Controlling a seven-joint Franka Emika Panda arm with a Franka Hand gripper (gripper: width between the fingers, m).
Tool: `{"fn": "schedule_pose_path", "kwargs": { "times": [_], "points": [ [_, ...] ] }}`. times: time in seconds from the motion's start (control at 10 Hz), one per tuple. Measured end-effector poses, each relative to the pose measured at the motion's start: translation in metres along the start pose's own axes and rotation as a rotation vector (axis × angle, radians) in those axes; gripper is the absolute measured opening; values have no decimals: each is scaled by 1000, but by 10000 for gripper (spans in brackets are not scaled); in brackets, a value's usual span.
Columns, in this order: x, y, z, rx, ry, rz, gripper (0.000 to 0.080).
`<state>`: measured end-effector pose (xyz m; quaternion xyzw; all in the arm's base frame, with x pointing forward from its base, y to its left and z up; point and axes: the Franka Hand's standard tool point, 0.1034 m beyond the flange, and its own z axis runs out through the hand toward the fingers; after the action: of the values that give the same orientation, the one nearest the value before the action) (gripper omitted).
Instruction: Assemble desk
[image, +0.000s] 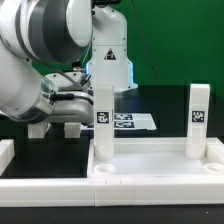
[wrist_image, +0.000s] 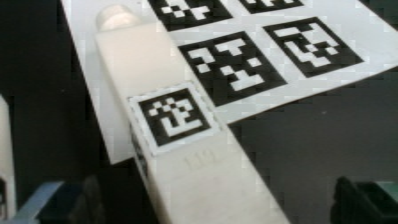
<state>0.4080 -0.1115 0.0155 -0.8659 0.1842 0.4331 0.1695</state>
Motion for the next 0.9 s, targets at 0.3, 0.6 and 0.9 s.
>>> {"fn": "schedule_pose_path", "kwargs": {
  "times": [0.3,0.6,0.9],
  "points": [
    [0,-1,1,-6,-3,2,649],
    [0,0,1,-7,-2,2,639],
    [0,-1,1,-6,-3,2,338]
  ]
}}
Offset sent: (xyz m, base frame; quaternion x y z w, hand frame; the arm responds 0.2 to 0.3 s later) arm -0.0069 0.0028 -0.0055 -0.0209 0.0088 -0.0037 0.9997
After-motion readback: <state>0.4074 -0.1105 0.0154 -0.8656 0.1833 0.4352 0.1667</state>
